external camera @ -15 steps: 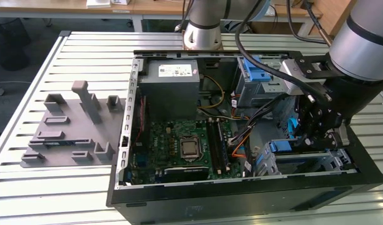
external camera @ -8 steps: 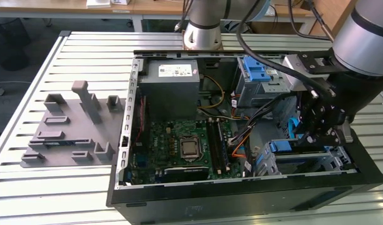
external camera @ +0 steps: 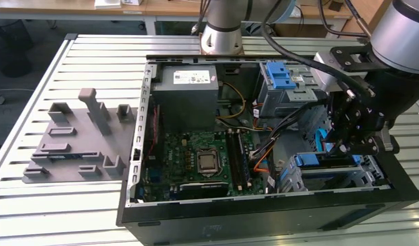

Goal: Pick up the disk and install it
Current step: 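Insert the second disk wire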

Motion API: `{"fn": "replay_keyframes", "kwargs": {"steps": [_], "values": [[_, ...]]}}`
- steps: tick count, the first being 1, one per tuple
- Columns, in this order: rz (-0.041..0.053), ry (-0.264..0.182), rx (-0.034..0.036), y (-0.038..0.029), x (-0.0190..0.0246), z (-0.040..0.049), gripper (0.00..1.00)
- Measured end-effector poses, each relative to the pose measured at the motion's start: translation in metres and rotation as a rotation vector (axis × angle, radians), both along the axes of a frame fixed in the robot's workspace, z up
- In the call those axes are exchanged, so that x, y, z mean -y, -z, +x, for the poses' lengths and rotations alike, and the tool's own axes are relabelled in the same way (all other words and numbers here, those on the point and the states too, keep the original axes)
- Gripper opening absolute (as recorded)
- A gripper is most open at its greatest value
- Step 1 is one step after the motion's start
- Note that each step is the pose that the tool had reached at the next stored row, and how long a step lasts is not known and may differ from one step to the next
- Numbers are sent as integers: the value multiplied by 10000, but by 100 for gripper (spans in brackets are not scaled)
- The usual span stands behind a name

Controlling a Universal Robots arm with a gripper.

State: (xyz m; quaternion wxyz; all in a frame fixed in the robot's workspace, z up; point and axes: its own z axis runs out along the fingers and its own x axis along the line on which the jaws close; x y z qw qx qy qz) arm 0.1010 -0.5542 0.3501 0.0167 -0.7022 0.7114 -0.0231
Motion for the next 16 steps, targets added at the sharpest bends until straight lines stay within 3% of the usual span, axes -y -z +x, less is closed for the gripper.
{"fn": "replay_keyframes", "kwargs": {"steps": [3, 7, 16], "values": [[2, 0, 0, 0, 0, 0, 29], [0, 0, 0, -2, 0, 0, 11], [0, 0, -1, -4, 0, 0, 11]]}}
